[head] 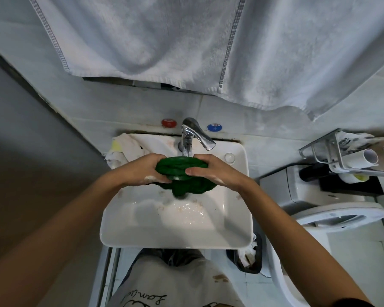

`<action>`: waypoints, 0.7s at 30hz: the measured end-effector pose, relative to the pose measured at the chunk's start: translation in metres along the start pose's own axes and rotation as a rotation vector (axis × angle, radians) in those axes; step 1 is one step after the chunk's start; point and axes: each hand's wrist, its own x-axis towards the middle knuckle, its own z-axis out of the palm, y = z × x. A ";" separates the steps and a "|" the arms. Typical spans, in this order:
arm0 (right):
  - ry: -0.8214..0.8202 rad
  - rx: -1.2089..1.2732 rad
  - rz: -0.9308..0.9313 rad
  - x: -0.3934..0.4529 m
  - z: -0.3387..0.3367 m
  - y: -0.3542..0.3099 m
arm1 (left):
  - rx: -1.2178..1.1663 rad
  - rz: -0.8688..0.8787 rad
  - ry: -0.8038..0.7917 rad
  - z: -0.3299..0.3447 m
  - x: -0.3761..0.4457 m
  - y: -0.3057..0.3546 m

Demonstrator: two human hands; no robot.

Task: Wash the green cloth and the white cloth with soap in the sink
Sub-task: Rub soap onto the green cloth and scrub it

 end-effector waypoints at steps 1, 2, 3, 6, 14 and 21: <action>-0.004 -0.042 -0.003 0.001 0.000 0.002 | 0.073 -0.005 0.019 0.002 0.001 -0.001; -0.005 -0.094 -0.005 0.003 0.000 0.004 | 0.171 -0.019 0.040 0.005 0.002 -0.003; -0.002 -0.137 -0.006 0.004 0.000 0.005 | 0.254 -0.038 0.053 0.006 0.003 -0.005; 0.039 -0.163 -0.017 0.003 0.001 0.010 | 0.467 -0.062 0.076 0.012 0.000 -0.007; 0.046 -0.119 0.007 0.002 0.008 0.010 | 0.647 0.034 0.240 0.017 -0.004 -0.016; 0.019 -0.023 0.033 0.008 0.016 0.013 | 0.425 0.009 0.206 0.013 -0.007 -0.019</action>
